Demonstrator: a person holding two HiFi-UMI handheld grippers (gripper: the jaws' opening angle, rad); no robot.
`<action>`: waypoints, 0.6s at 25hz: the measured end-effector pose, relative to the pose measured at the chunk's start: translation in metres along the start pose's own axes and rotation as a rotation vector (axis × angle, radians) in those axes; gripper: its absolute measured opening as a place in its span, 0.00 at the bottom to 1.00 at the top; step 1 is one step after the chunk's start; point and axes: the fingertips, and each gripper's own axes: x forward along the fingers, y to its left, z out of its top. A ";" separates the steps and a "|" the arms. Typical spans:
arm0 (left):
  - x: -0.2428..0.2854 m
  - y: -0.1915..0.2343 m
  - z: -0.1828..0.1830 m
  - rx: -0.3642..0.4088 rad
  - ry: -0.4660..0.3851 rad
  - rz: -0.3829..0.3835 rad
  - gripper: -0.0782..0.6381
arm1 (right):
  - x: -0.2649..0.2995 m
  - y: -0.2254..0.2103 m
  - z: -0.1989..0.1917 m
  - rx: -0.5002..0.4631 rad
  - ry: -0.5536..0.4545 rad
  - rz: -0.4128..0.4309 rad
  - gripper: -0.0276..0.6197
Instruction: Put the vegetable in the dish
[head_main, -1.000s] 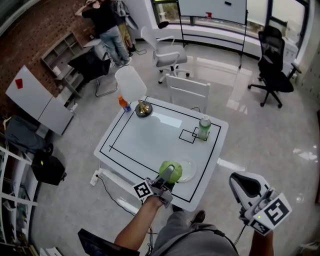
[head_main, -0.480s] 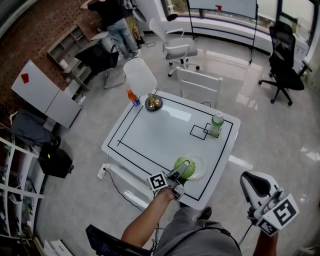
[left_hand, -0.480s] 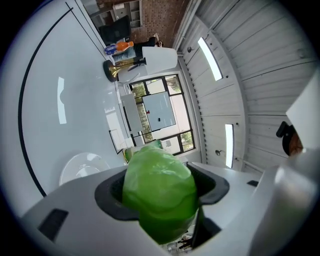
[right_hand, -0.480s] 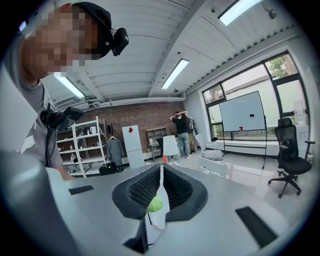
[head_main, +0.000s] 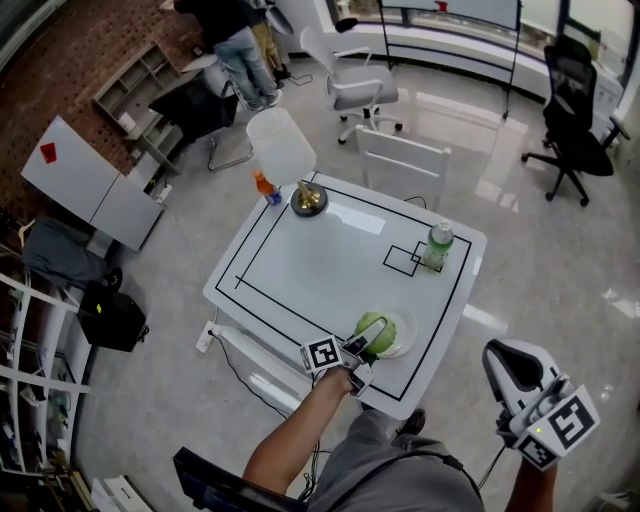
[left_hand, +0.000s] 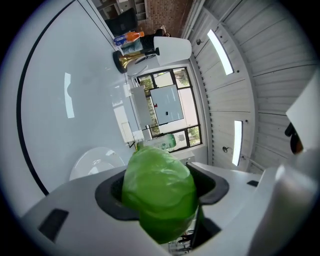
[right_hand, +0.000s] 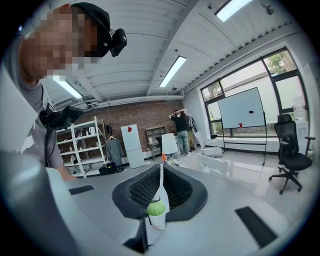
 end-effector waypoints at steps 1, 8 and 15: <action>0.001 0.005 -0.001 0.005 0.014 0.014 0.52 | 0.001 -0.001 -0.001 0.003 0.002 0.000 0.06; 0.008 0.029 -0.011 0.034 0.109 0.089 0.51 | 0.007 -0.009 -0.006 0.018 0.012 -0.003 0.06; 0.023 0.034 -0.022 0.063 0.232 0.097 0.51 | 0.011 -0.018 -0.010 0.033 0.021 -0.009 0.06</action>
